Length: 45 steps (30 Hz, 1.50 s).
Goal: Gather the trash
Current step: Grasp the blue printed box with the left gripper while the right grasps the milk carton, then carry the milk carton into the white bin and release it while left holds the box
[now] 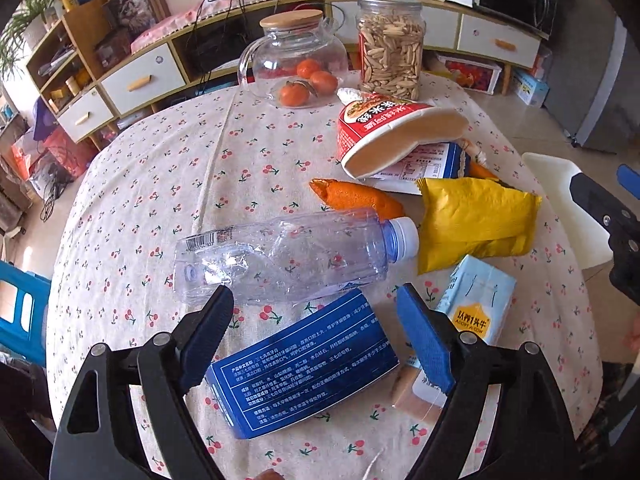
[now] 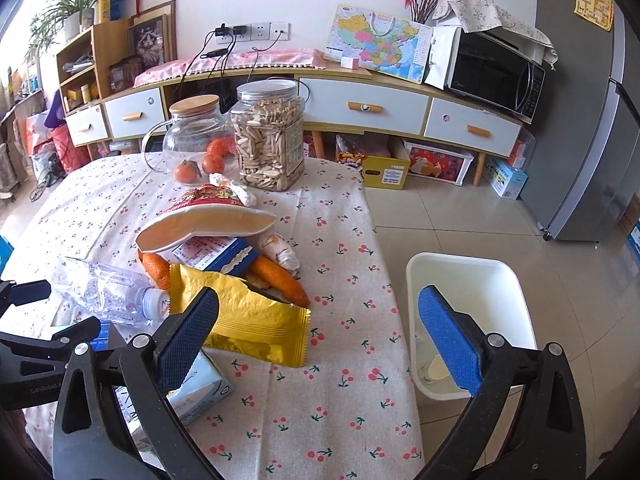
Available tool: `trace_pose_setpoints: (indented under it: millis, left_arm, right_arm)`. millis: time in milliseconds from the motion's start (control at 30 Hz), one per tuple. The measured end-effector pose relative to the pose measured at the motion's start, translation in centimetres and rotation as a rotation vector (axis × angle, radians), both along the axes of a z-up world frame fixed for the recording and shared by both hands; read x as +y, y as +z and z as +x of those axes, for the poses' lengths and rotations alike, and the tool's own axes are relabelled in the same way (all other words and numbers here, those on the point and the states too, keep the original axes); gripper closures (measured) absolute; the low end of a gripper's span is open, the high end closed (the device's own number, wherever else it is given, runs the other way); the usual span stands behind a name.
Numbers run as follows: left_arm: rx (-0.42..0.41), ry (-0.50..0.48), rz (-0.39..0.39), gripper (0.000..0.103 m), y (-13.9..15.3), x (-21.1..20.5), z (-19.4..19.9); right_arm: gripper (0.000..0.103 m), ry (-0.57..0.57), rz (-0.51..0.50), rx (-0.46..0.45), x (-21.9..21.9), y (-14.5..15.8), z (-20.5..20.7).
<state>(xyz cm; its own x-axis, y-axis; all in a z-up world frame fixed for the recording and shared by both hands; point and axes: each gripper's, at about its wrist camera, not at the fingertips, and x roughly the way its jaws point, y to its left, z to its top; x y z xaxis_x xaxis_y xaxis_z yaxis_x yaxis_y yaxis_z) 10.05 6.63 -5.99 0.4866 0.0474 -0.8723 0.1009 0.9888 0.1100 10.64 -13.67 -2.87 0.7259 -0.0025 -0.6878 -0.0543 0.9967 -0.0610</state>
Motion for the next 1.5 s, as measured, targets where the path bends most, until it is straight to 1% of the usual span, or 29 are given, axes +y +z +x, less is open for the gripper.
trace_pose_setpoints:
  millis: [100, 233, 300, 400, 467, 533, 567, 600, 633, 667, 700, 733, 767, 833, 900, 1033, 1100, 1167, 1300, 1400, 1500]
  left_arm:
    - [0.089, -0.105, -0.009, 0.021, -0.9, 0.8, 0.3]
    - [0.19, -0.266, 0.047, 0.021, -2.0, 0.8, 0.3]
    - [0.213, -0.341, 0.065, 0.017, -2.2, 0.6, 0.2]
    - [0.264, -0.425, 0.082, 0.017, -2.6, 0.0, 0.6]
    - [0.3, -0.491, 0.119, 0.017, -3.2, -0.9, 0.6]
    - [0.327, -0.551, 0.18, 0.017, -4.0, -1.7, 0.2]
    - [0.331, -0.567, 0.205, 0.017, -4.4, -2.0, 0.1]
    - [0.338, -0.574, 0.209, 0.017, -4.6, -2.0, 0.1]
    - [0.341, -0.571, 0.198, 0.017, -4.9, -2.0, 0.2]
    - [0.342, -0.561, 0.182, 0.019, -5.0, -1.8, 0.4]
    - [0.345, -0.548, 0.163, 0.028, -5.2, -1.6, 0.5]
    - [0.352, -0.533, 0.141, 0.028, -5.5, -1.3, 0.6]
    - [0.339, -0.522, 0.127, 0.03, -5.6, -1.1, 0.6]
    - [0.324, -0.497, 0.086, 0.037, -5.7, -0.5, 0.3]
    - [0.296, -0.462, 0.052, 0.047, -5.6, 0.2, -0.4]
    - [0.222, -0.365, -0.009, 0.048, -5.1, 1.4, -1.9]
    - [0.179, -0.309, -0.043, 0.048, -4.4, 2.0, -2.7]
    - [0.126, -0.247, -0.052, 0.048, -3.3, 3.0, -4.2]
    - [-0.002, -0.083, -0.079, 0.048, -0.5, 4.3, -5.2]
    - [-0.115, 0.032, -0.047, 0.048, 1.0, 5.3, -6.1]
    - [-0.206, 0.11, -0.033, 0.047, 2.4, 5.4, -5.9]
  right_arm:
    - [0.007, 0.01, 0.031, 0.049, 0.6, -0.4, 0.2]
    - [0.007, 0.015, 0.069, 0.117, 1.1, -1.0, 0.4]
    - [0.007, 0.016, 0.084, 0.153, 1.4, -1.4, 0.5]
    - [0.007, 0.012, 0.103, 0.212, 1.6, -2.1, 0.5]
    - [0.007, 0.01, 0.123, 0.245, 1.6, -2.6, 0.5]
    - [0.007, 0.003, 0.134, 0.266, 1.6, -2.8, 0.5]
    - [0.007, 0.001, 0.141, 0.275, 1.5, -2.9, 0.6]
    - [0.007, -0.003, 0.148, 0.283, 1.5, -2.9, 0.6]
    - [0.007, -0.007, 0.155, 0.29, 1.4, -3.0, 0.6]
    - [0.007, -0.01, 0.162, 0.297, 1.4, -3.1, 0.7]
    - [0.007, -0.014, 0.169, 0.305, 1.4, -3.1, 0.7]
    - [0.007, -0.015, 0.173, 0.311, 1.4, -3.2, 0.7]
    - [0.007, -0.015, 0.173, 0.317, 1.5, -3.3, 0.7]
    - [0.007, -0.01, 0.168, 0.326, 1.7, -3.4, 0.7]
    - [0.007, -0.003, 0.157, 0.331, 2.1, -3.6, 0.6]
    - [0.007, 0.006, 0.143, 0.346, 2.8, -4.1, 0.6]
    - [0.007, 0.006, 0.138, 0.357, 3.2, -4.3, 0.6]
    - [0.007, 0.006, 0.14, 0.371, 3.7, -4.7, 0.6]
    - [0.007, 0.009, 0.125, 0.379, 4.9, -5.4, 0.5]
    - [0.007, 0.006, 0.114, 0.386, 5.8, -6.0, 0.3]
    - [0.007, 0.005, 0.12, 0.405, 6.6, -6.7, 0.1]
